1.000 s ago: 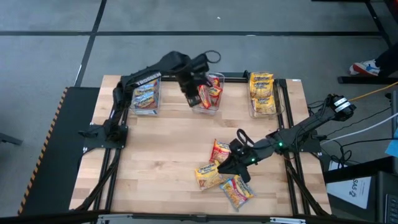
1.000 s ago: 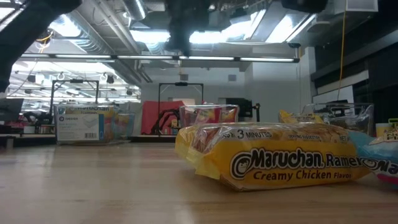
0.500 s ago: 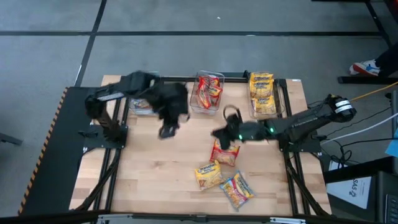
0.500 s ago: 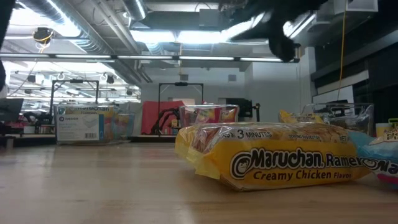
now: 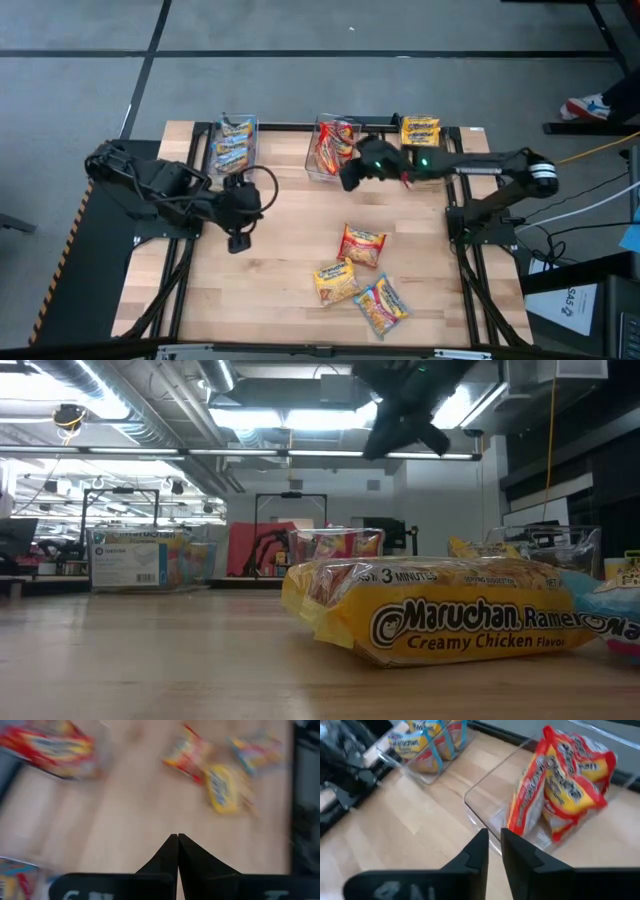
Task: Sort Maruchan noodles
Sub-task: Put the red noodle pack in the middle transparent basket
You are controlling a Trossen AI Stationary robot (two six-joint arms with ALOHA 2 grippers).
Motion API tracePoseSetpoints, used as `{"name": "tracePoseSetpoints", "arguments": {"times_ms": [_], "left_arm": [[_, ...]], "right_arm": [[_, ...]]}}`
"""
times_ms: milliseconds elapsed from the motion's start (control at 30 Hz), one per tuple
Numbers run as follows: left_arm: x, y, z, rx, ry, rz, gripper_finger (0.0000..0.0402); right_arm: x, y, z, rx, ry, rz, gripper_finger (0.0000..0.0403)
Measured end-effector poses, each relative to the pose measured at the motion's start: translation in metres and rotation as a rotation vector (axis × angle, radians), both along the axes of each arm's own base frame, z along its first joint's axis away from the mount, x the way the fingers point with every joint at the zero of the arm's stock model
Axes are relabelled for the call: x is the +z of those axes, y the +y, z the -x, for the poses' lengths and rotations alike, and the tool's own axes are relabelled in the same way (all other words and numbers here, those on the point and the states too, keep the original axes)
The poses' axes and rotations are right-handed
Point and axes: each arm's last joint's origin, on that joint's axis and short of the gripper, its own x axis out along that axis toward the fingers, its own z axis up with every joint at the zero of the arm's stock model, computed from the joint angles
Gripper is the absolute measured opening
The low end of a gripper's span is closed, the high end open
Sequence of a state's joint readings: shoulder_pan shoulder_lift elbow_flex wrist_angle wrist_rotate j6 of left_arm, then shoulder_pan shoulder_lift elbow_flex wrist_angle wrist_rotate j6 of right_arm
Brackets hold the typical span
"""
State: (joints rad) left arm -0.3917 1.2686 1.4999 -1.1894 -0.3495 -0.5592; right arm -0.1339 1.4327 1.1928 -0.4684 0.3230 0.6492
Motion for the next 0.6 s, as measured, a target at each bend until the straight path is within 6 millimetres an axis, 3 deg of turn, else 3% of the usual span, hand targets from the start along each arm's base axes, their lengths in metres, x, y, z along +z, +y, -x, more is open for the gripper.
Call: {"name": "tracePoseSetpoints", "arguments": {"times_ms": [200,367,600], "left_arm": [[-0.028,0.012,-0.006,0.124,-0.089,-0.127,0.0003],[-0.031,0.030,-0.012,0.222,-0.113,-0.173,0.0031],[-0.031,0.054,-0.016,0.284,-0.091,-0.212,0.0077]], "right_arm": [[-0.001,-0.037,-0.028,0.067,0.182,-0.038,0.0085],[-0.018,-0.062,-0.040,0.098,0.192,-0.134,0.0161],[-0.038,-0.078,-0.046,0.051,0.198,-0.231,0.0270]]}}
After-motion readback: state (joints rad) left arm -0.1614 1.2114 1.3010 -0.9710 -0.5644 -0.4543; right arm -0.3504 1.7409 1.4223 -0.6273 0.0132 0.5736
